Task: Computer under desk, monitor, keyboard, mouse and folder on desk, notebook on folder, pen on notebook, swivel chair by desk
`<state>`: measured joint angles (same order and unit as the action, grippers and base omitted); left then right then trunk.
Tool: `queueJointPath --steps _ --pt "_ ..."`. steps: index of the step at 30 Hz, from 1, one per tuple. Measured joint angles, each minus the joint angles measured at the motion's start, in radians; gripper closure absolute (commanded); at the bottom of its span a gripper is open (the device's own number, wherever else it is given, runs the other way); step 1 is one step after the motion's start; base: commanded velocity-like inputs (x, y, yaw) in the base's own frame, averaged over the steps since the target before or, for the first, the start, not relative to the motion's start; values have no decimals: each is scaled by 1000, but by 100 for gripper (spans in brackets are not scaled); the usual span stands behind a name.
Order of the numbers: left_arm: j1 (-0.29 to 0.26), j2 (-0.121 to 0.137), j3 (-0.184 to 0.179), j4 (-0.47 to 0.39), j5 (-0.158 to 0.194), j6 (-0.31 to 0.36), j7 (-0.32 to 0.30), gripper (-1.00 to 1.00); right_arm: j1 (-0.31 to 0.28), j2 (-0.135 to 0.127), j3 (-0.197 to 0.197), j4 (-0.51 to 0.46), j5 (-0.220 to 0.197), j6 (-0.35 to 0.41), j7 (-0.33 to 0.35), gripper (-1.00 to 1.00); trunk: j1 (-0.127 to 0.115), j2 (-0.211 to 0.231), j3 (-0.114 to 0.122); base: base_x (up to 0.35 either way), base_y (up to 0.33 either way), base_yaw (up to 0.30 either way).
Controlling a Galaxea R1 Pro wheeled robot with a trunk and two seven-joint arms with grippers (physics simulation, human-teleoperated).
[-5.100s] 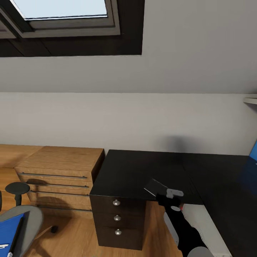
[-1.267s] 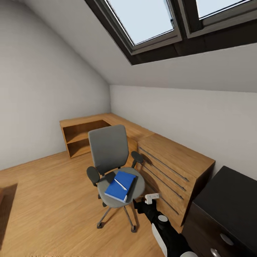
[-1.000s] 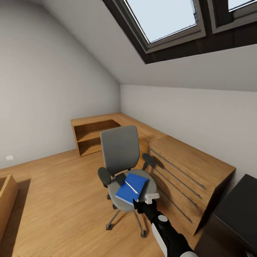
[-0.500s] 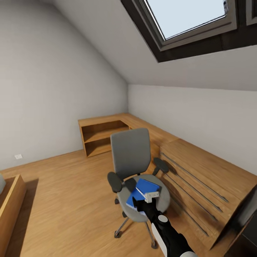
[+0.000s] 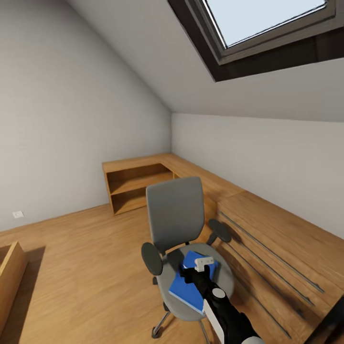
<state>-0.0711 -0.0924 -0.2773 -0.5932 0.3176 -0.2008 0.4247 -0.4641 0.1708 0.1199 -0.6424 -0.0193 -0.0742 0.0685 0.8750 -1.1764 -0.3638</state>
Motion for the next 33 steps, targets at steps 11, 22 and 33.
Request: queueJointPath --steps 11,22,33 --pt "0 15 3 -55 0 1 3 -100 -4 -4 -3 48 2 4 -91 -100 1 0 0 67 0 0" --pt "0 43 22 -151 4 2 0 -100 -66 -35 -5 222 3 5 -103 -100 35 -63 -28 1 0 0" --pt "0 44 23 -156 3 2 1 -100 -79 -42 -5 234 3 13 -103 -100 77 -140 -63 0 0 0"
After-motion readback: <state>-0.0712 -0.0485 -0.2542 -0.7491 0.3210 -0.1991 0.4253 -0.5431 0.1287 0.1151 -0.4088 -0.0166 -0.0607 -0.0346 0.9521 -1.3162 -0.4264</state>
